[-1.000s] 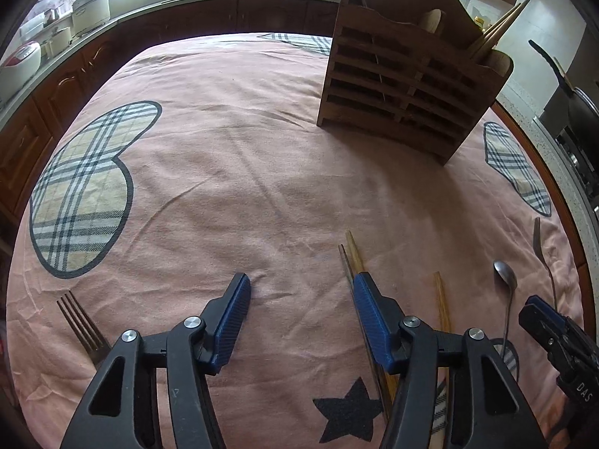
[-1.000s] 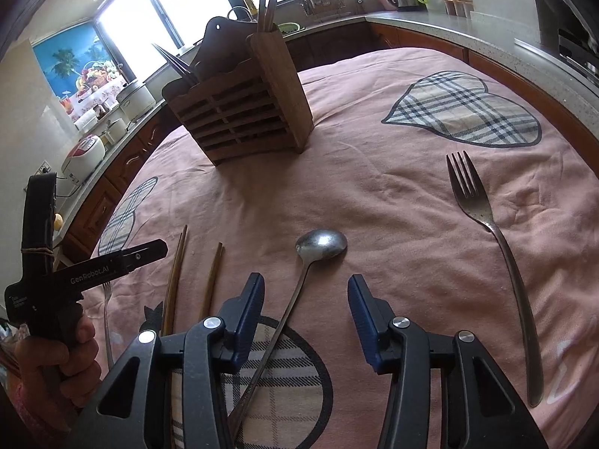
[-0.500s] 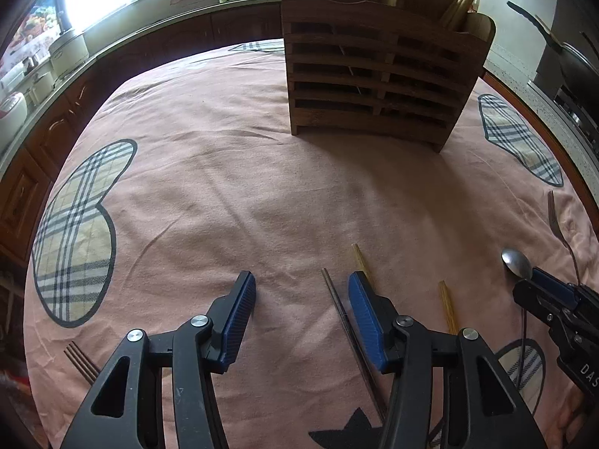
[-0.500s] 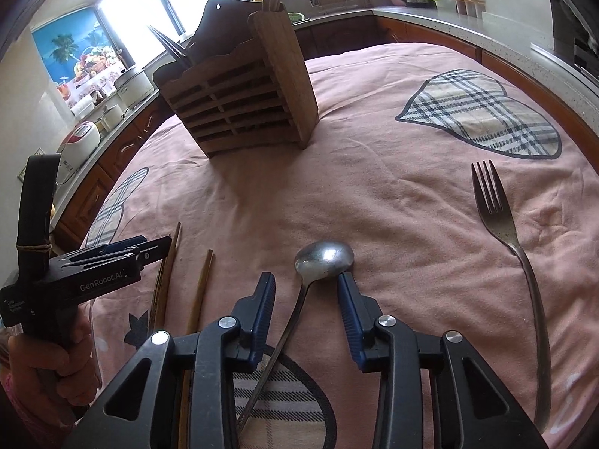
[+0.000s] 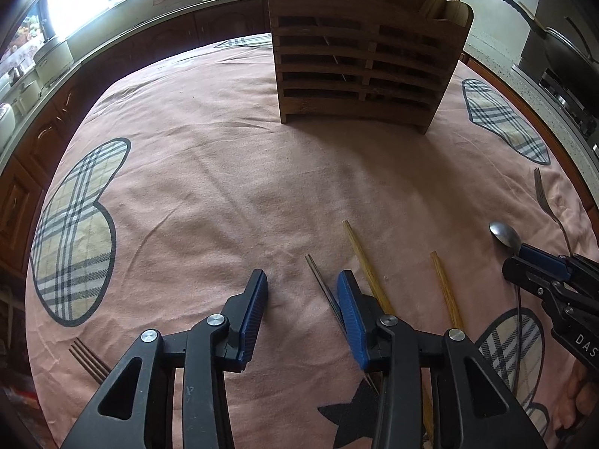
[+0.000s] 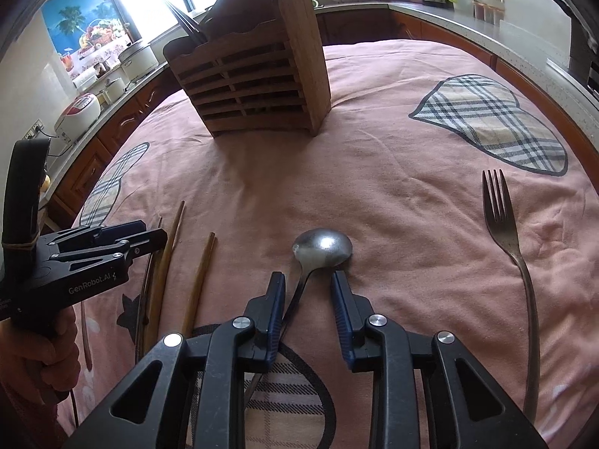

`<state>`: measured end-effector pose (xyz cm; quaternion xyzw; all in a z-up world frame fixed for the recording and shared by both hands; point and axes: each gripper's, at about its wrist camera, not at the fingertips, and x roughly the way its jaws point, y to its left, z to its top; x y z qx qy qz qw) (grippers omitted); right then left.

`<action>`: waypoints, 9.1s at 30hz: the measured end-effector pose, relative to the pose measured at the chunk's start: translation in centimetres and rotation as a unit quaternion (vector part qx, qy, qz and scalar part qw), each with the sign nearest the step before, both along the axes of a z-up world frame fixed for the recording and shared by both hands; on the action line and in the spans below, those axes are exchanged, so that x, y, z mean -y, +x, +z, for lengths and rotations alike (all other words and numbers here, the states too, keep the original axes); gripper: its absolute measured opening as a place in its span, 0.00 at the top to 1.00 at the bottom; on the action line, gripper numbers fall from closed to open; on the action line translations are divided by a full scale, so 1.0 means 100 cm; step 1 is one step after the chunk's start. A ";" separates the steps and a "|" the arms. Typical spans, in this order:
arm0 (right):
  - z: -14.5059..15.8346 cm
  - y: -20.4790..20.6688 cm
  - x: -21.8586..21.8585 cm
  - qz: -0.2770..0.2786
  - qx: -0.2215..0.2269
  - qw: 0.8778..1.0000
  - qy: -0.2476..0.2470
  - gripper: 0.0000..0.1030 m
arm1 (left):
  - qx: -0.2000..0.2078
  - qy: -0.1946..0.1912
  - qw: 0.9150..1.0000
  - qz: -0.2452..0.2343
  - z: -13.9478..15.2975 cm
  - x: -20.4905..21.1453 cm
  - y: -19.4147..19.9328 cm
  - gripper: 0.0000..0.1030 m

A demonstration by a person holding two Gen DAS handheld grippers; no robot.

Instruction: Organize utensils

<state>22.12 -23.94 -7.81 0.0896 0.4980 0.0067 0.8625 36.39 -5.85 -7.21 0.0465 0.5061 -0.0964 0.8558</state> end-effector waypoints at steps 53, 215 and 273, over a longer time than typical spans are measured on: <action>0.127 -0.044 -0.008 0.022 0.191 0.980 0.045 0.98 | 0.181 -0.194 0.963 0.047 0.163 -0.118 -0.154 0.98; 0.109 -0.069 -0.008 -0.001 0.276 0.959 0.062 0.02 | 0.205 -0.142 0.960 0.123 0.111 -0.096 -0.184 0.01; 0.086 -0.181 -0.040 0.010 0.315 0.945 -0.092 0.00 | 0.316 -0.032 0.940 0.123 0.085 -0.072 -0.320 0.01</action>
